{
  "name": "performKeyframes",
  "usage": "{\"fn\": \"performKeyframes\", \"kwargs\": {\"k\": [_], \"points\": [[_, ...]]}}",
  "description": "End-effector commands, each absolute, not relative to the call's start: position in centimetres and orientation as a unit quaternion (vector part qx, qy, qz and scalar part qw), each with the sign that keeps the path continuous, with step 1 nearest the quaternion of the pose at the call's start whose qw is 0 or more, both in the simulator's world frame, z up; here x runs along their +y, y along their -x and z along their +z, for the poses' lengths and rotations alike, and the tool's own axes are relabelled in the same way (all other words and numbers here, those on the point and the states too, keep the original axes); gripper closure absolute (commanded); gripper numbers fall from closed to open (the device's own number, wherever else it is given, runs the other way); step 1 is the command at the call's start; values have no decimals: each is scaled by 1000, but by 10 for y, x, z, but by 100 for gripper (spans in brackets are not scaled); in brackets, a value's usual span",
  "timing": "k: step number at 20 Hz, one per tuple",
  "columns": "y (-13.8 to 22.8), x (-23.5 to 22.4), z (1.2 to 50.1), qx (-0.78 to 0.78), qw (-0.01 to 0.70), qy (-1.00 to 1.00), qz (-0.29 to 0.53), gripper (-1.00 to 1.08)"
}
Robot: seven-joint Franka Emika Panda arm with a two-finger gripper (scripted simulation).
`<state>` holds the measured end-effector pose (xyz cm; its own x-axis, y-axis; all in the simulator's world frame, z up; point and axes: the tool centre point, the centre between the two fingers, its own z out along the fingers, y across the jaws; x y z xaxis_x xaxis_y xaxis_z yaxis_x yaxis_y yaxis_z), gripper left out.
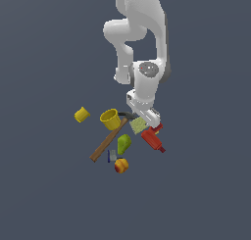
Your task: Pick up a designated object from a clutter of objects.
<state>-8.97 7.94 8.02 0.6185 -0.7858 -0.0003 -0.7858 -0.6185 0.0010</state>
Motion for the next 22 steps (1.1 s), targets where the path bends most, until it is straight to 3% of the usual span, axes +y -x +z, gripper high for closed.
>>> {"fn": "performKeyframes", "kwargs": {"k": [1,11,22], "points": [[92,80,77,-445,0,-896,0,-92],[94,80,70,-448,0,-894,0,-92],[95,80,31,-449,0,-894,0,-92]]}}
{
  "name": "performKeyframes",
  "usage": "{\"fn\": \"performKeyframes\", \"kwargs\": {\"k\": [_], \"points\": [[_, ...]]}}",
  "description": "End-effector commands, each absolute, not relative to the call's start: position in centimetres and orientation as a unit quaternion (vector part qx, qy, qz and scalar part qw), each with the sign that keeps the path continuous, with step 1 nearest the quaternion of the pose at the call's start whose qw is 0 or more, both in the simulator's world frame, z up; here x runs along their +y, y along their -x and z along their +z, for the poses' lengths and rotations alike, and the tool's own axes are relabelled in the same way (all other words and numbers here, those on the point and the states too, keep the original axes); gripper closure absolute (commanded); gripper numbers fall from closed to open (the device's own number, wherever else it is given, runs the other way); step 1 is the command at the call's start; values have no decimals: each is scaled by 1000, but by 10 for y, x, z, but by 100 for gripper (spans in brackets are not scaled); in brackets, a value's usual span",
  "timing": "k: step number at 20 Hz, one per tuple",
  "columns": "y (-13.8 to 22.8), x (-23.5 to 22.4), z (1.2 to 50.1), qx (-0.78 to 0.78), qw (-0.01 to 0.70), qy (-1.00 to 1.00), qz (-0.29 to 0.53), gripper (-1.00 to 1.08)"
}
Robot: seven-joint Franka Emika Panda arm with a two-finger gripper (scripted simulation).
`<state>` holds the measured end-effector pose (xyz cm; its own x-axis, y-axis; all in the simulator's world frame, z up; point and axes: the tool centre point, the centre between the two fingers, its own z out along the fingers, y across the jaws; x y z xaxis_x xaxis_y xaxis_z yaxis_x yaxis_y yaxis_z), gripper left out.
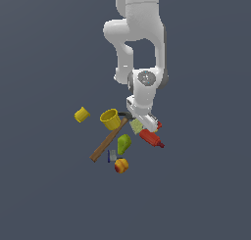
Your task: Pick up a designated object from a clutter of objects.
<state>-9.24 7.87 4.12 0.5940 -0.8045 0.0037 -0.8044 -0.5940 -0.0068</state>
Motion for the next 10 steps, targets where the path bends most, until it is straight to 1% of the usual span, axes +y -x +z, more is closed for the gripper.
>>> {"fn": "performKeyframes", "kwargs": {"k": [1,5,6,10], "points": [[95,80,29,449,0,894,0,-92],[94,80,26,449,0,894,0,-92],[94,80,26,449,0,894,0,108],[94,80,26,449,0,894,0,108]]}}
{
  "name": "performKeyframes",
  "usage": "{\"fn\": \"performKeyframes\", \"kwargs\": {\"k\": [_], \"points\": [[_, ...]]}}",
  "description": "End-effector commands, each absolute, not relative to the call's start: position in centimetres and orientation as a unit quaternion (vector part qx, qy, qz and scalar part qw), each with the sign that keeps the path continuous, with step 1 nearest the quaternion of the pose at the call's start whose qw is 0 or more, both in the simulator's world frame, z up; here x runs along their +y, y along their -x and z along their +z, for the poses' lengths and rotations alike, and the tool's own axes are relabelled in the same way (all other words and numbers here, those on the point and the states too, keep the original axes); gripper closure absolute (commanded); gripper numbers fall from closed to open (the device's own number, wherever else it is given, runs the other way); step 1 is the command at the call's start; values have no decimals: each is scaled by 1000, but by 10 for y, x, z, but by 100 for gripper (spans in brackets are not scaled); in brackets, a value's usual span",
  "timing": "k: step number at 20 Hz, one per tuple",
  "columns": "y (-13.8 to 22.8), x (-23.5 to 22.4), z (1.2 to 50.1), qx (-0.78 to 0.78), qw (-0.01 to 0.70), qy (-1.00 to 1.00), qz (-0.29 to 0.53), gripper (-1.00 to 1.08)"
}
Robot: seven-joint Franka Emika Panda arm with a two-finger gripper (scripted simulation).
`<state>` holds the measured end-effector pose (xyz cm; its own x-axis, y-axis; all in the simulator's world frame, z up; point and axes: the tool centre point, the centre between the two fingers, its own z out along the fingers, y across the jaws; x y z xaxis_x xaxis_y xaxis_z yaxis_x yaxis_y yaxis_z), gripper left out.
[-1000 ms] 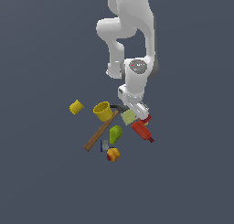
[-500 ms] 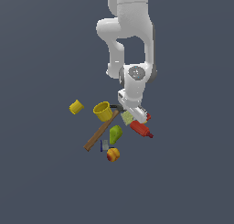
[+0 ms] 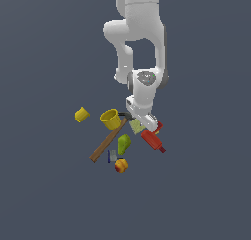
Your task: Pick up a designated object from a clutter of objects.
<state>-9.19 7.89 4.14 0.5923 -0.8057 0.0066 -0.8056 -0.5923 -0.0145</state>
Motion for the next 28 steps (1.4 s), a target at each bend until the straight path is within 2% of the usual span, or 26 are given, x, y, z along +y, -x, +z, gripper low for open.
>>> {"fn": "performKeyframes", "kwargs": {"k": [1,15,28], "points": [[94,80,26,449,0,894,0,108],[92,64,58,451,4,892,-6,108],[90,-8,140,451,5,893,-4,108]]}}
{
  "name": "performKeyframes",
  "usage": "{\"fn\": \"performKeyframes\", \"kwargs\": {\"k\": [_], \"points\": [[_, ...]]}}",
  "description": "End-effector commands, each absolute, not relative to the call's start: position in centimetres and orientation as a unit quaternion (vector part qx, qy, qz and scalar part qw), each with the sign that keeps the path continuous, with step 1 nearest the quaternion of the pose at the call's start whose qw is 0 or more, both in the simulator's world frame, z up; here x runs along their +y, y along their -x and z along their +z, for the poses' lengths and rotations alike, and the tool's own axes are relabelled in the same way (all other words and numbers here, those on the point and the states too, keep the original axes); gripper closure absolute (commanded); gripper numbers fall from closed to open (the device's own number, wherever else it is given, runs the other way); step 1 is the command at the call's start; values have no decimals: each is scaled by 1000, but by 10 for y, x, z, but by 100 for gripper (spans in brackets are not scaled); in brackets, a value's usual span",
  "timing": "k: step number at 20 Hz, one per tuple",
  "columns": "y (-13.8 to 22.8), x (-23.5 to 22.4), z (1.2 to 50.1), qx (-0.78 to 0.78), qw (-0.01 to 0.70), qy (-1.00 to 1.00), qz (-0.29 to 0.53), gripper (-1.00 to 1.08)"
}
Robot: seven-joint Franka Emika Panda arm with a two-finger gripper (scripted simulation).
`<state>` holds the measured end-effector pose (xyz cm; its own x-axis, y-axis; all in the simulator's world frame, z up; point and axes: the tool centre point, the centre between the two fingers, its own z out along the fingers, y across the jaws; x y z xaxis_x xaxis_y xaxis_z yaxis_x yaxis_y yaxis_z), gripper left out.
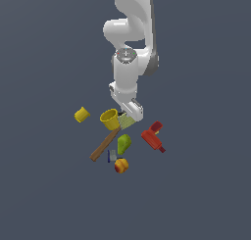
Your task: Pick up a designated object from a clutter of objects.
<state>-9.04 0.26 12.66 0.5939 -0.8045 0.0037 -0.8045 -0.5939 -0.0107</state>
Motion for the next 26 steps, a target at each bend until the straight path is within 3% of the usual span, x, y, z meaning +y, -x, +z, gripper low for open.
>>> {"fn": "performKeyframes", "kwargs": {"k": [1,26], "points": [[90,-16,148,450,5,893,-4,108],[76,-206,362,450,1,893,-1,108]]}}
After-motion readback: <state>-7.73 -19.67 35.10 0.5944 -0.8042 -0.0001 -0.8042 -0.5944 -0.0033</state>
